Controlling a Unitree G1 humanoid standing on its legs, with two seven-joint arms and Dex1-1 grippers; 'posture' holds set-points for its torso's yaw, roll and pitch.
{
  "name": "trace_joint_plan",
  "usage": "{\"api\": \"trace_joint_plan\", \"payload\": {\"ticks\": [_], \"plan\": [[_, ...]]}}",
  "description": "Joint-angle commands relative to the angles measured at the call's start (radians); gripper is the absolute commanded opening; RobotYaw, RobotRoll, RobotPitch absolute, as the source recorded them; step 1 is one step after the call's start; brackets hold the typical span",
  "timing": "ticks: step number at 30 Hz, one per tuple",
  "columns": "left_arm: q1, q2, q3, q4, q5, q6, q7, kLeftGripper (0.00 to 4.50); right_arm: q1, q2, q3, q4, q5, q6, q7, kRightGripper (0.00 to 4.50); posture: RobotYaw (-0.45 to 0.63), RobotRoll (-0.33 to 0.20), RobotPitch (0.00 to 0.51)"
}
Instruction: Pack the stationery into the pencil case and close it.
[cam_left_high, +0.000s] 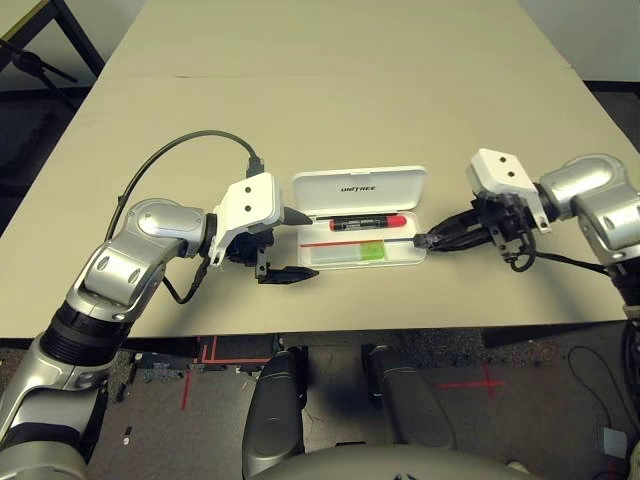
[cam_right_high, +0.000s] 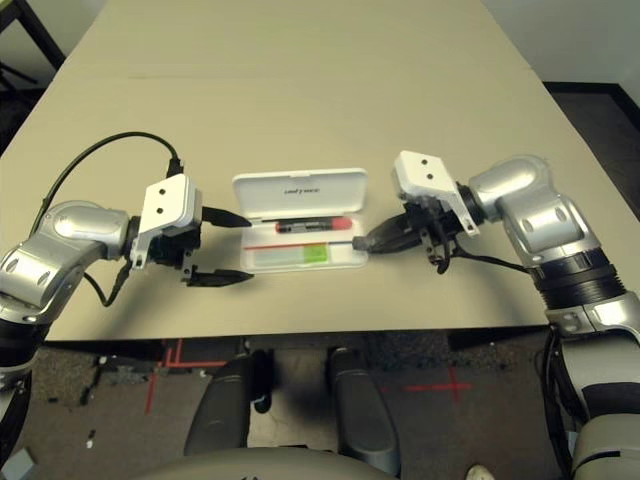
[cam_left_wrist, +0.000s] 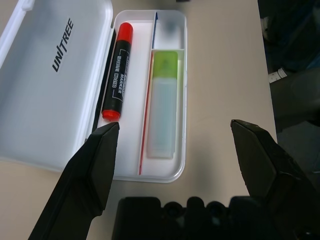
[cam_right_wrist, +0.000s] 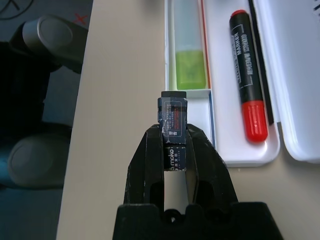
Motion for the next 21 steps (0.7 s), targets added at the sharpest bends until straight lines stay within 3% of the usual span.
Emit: {"api": "trace_joint_plan", "payload": {"ticks": [1,21], "plan": [[0.015,0.013,-0.001,-0.019,0.011,0.0,0.005,4.5,-0.007,0.026,0.028,0.03,-0.036,-0.039,-0.008,0.31,-0.02,0.0,0.213],[0.023,0.022,0.002,-0.034,0.005,0.006,0.013,4.5,-0.006,0.106,0.038,0.094,-0.12,-0.132,-0.058,0.31,-0.01,0.0,0.213]]}}
